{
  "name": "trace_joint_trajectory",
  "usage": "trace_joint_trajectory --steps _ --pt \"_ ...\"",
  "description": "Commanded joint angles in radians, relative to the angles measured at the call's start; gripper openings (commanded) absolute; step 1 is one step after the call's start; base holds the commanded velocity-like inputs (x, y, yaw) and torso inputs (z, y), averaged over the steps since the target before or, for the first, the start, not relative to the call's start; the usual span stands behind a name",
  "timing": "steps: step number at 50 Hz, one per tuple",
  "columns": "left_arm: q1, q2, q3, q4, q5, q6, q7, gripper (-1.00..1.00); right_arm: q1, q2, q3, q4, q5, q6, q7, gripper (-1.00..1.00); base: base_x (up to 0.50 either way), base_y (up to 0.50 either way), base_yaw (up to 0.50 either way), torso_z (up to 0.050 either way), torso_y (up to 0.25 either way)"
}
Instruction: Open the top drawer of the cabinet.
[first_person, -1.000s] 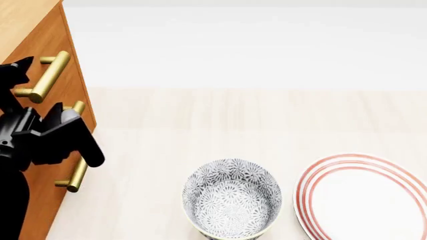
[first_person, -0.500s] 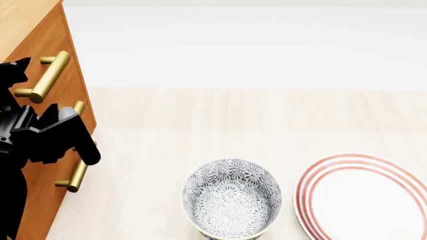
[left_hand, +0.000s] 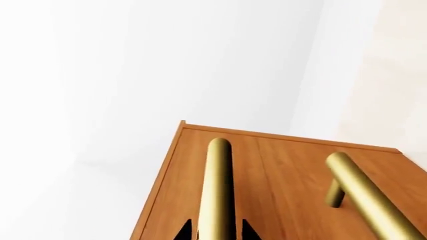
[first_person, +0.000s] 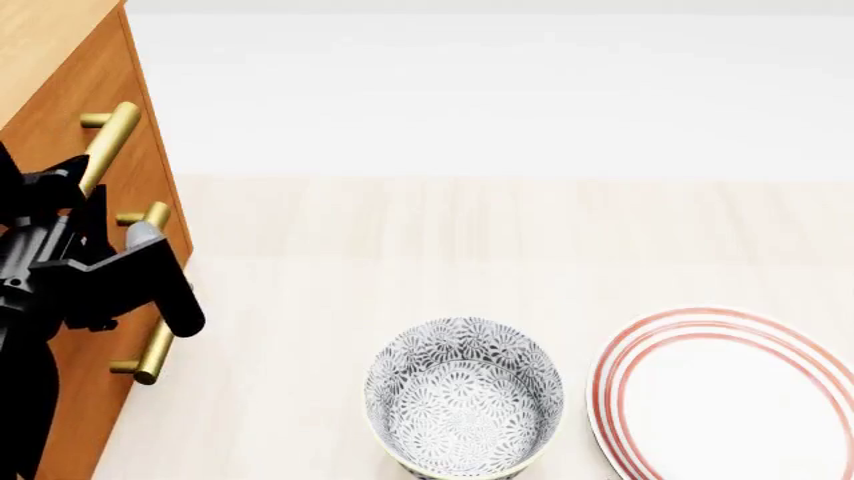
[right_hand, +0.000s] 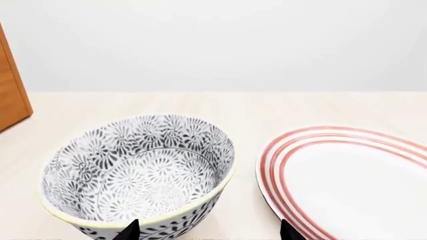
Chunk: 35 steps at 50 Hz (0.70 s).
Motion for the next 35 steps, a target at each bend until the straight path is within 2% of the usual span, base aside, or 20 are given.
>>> trace_joint_trajectory --steps 1,35 --pt "-0.004 0.008 0.008 0.002 0.012 0.0 0.0 -1.0 0.0 0.002 -0.005 0.003 0.005 0.003 0.002 1.0 0.0 0.0 0.0 0.0 0.0" --pt "-0.052 0.128 0.107 0.044 0.066 -0.001 0.062 -1.0 -0.001 0.011 -0.017 0.01 0.037 0.002 -0.009 1.0 0.0 0.0 0.0 0.0 0.0"
